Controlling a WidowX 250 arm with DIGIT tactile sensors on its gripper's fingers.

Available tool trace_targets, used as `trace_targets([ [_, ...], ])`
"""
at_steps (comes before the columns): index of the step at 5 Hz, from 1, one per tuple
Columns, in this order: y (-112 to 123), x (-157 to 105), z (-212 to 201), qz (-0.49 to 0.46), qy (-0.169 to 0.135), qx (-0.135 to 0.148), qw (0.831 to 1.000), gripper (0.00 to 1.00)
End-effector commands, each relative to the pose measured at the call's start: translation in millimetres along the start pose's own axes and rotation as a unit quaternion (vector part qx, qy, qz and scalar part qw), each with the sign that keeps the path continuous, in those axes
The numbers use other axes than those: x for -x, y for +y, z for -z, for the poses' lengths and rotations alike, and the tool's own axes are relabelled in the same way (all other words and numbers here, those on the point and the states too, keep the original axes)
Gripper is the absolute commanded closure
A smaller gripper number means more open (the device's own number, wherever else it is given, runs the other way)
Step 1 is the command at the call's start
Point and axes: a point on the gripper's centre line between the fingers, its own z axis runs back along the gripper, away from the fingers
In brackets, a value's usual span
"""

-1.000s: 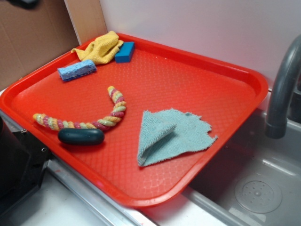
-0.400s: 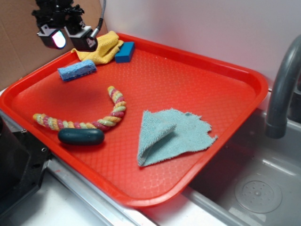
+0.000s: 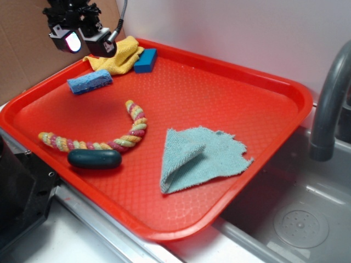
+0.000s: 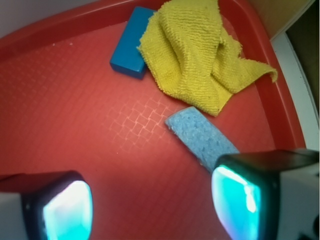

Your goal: Grab the yellow cloth.

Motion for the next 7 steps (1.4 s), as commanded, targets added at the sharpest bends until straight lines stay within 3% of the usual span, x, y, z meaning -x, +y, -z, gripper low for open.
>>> trace_targets([
  [1,30.2,-48.7,21.6,0.005,-0.040,-0.020,0.999,0.00],
  [2,37.2,-77.7,37.3,0.035,-0.063,-0.051,0.996,0.00],
  [3,36.5,-94.7,53.0,0.070,-0.062,-0.049,0.994,0.00],
  [4,35.1,-92.9,74.0,0.076,-0.034,-0.027,0.996,0.00],
  [5,35.7,-72.6,83.4,0.057,-0.017,-0.027,0.998,1.00],
  [7,14.0,-51.2,10.7,0.056,-0.069,-0.040,0.995,1.00],
])
